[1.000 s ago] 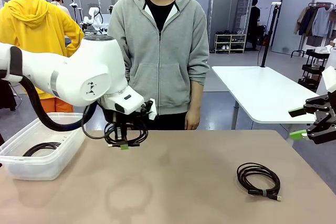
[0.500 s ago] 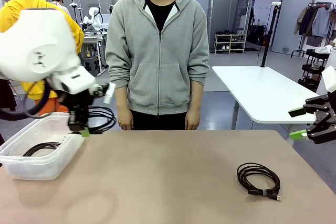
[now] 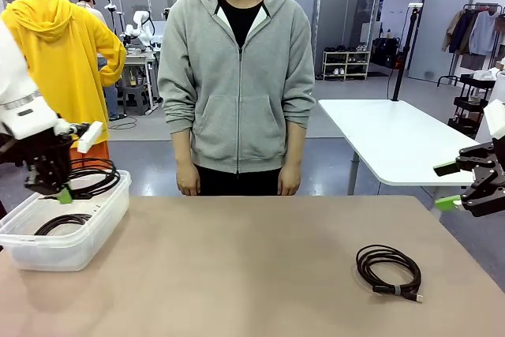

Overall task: Organize and store the cables.
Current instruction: Place the USB Extension Cable into the Organizing box.

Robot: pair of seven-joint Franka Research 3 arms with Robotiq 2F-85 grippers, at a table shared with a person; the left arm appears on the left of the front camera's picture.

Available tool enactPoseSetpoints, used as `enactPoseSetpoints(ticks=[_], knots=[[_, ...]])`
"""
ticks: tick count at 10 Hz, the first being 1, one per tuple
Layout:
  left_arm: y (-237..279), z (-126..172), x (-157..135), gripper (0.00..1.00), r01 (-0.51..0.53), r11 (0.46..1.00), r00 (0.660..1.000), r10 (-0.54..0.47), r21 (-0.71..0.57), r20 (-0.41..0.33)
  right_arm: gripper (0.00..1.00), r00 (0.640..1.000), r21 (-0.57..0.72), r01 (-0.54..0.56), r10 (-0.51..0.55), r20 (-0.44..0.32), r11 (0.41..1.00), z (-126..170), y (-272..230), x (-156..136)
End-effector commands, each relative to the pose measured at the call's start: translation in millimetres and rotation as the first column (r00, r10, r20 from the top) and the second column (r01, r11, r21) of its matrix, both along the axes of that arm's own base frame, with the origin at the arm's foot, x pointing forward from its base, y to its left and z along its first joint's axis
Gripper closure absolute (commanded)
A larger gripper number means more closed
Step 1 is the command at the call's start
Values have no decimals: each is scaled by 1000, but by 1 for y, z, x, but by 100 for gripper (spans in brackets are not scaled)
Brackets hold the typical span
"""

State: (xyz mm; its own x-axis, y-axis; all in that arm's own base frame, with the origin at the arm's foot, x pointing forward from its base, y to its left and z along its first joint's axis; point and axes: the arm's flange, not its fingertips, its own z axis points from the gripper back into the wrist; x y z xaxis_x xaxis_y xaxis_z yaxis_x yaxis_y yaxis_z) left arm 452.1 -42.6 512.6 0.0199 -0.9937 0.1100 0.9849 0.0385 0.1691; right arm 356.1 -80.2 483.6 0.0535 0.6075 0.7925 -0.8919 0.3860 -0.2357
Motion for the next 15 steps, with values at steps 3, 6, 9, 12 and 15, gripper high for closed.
enactPoseSetpoints(ticks=[3,6,9,12,15], knots=[[62,-29,44,86,2,994,1000,-4,-107,-14,0,1000,11,-2,2,10,1000,2,0,1],[76,-82,71,86,-14,999,1000,14,-32,-4,0,1000,11,-2,2,10,1000,2,0,1],[91,-99,106,86,-83,996,996,82,-15,-21,0,1000,11,-2,2,10,1000,2,0,1],[95,-102,102,46,-127,991,990,123,-53,-64,0,1000,11,-2,2,10,1000,2,0,1],[91,-99,98,29,-159,986,987,157,-58,-42,0,1000,11,-2,2,10,1000,2,0,1]])
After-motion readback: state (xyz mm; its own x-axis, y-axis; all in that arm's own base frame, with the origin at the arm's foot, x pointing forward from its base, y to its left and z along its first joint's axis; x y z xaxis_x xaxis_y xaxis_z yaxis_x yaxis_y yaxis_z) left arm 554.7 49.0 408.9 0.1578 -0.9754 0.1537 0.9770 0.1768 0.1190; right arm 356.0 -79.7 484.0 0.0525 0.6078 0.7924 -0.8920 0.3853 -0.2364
